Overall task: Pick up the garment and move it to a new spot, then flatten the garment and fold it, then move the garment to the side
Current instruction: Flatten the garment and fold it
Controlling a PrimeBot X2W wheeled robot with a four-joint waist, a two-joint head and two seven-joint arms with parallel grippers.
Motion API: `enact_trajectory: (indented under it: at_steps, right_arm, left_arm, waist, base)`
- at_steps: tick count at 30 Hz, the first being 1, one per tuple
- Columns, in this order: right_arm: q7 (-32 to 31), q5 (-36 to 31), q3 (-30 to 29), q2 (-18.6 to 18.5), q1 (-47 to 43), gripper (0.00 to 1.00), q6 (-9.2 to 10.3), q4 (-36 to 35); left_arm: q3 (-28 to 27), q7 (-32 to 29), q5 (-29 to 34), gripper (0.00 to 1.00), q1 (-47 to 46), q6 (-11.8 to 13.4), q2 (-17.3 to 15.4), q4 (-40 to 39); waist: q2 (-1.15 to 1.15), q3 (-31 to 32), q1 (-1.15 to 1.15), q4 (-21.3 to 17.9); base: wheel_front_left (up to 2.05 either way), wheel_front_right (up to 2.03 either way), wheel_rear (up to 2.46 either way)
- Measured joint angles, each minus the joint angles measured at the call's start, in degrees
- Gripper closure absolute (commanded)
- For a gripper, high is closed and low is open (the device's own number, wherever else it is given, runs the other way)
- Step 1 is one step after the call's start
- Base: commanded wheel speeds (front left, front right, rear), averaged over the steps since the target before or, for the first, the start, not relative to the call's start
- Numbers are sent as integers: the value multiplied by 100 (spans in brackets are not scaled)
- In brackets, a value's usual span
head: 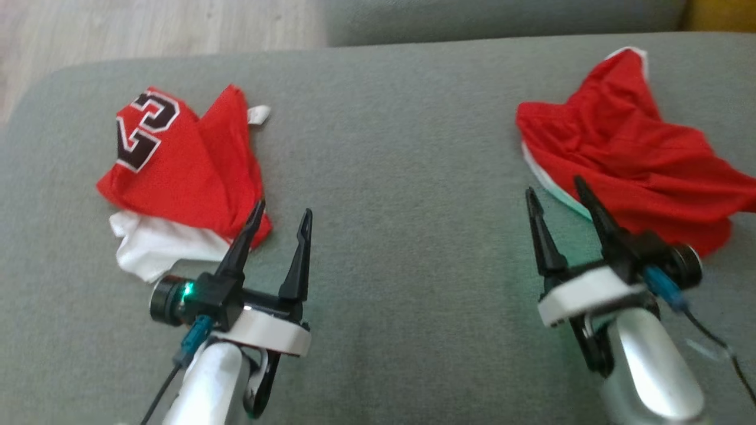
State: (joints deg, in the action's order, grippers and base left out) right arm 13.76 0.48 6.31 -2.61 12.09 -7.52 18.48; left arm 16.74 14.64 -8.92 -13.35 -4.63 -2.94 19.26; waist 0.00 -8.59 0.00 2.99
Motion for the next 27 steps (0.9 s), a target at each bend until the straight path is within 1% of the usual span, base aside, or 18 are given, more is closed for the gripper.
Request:
enact_trajectory:
  at_steps: [5, 8, 9, 13, 19, 25, 27]
  right_arm:
    - [-428, -270, -63, -5, 767, 0, 0, 858]
    - [-579, -509, -357, -15, 1270, 0, 0, 1366]
    - [-639, -586, -615, -20, 1551, 0, 0, 1704]
    - [-671, -872, -955, -44, 1933, 0, 0, 2317]
    - [-519, -1328, -1613, -48, 2339, 0, 0, 2922]
    - [-411, -1606, -2119, -47, 2667, 0, 0, 3373]
    - [-412, -1689, -2265, -48, 2773, 0, 0, 3526]
  left_arm:
    - [59, 0, -1, 0, -188, -2, 5, 1]
    - [129, 0, -2, 0, -280, -11, 11, 3]
    - [163, 0, -15, 0, -330, -11, 18, 4]
    - [172, 0, -23, 0, -428, -10, 22, 7]
    - [193, 0, -87, 0, -451, 9, 26, 3]
    - [253, 0, -126, 0, -464, 18, 29, 2]
    - [275, 0, -126, 0, -492, 58, 30, 3]
  waist:
    - [0, -265, 1, 230]
    - [0, -439, 1, 393]
    - [0, -552, 1, 510]
    - [0, -762, 1, 721]
    - [0, -962, 1, 897]
    - [0, -1026, 0, 898]
    - [0, -1031, 0, 885]
  base:
    - [0, 0, 0]
    - [0, 0, 0]
    - [0, 0, 0]
    - [0, 0, 0]
    - [0, 0, 0]
    - [0, 0, 0]
    - [0, 0, 0]
